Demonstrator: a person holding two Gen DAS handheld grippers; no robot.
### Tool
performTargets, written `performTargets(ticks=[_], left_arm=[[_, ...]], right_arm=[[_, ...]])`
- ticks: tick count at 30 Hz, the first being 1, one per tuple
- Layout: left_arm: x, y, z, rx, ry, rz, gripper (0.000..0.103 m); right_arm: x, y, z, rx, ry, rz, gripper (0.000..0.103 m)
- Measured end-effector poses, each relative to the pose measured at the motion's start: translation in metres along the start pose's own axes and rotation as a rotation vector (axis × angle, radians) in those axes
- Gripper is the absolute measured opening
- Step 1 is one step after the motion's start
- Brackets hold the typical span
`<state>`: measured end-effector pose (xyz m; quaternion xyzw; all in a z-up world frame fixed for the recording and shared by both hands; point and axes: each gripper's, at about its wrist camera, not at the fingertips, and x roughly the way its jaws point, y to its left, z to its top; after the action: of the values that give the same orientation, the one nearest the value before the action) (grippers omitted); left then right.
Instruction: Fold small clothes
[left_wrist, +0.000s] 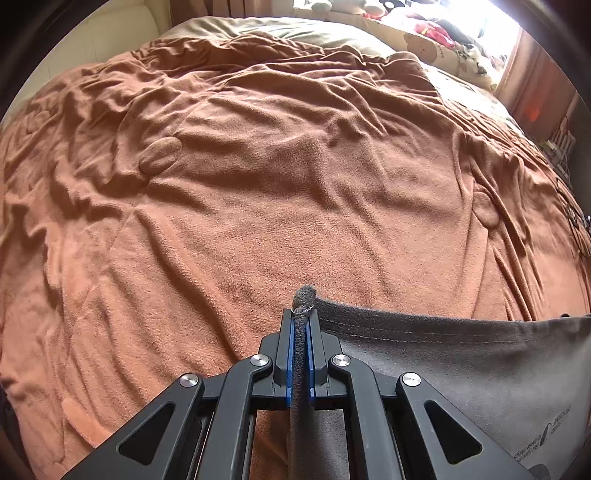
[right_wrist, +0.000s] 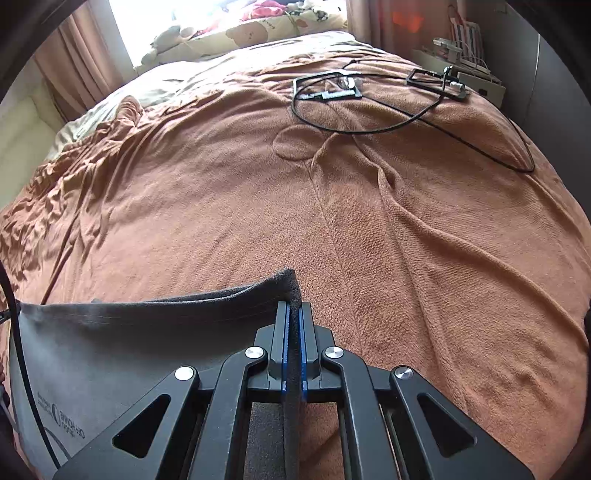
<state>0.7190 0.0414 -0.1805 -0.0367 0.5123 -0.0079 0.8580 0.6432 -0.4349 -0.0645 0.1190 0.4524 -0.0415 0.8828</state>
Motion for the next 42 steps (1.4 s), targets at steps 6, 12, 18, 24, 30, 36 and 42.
performTargets(ticks=[6,12,18,24,30,36,42], left_arm=[[-0.005,-0.008,-0.006,0.037,0.044,0.013,0.028],[-0.047,0.003,-0.013,0.007,-0.014,-0.012,0.054],[-0.090,0.014,-0.033,-0.014,-0.037,-0.038,0.059],[-0.127,0.023,-0.059,-0.040,-0.058,-0.059,0.063],[-0.155,0.030,-0.096,-0.054,-0.057,-0.081,0.063],[-0.174,0.040,-0.137,-0.086,-0.048,-0.113,0.063],[-0.183,0.046,-0.180,-0.120,-0.028,-0.136,0.063]], right_arm=[[-0.010,0.010,0.002,-0.036,0.003,-0.024,0.035],[-0.051,0.001,-0.013,-0.011,-0.043,0.025,0.066],[-0.083,-0.013,-0.034,0.024,-0.032,0.072,0.066],[-0.120,-0.023,-0.054,0.048,-0.021,0.111,0.066],[-0.152,-0.032,-0.082,0.076,-0.016,0.158,0.066],[-0.178,-0.042,-0.112,0.095,-0.025,0.181,0.066],[-0.196,-0.056,-0.146,0.164,-0.027,0.202,0.066]])
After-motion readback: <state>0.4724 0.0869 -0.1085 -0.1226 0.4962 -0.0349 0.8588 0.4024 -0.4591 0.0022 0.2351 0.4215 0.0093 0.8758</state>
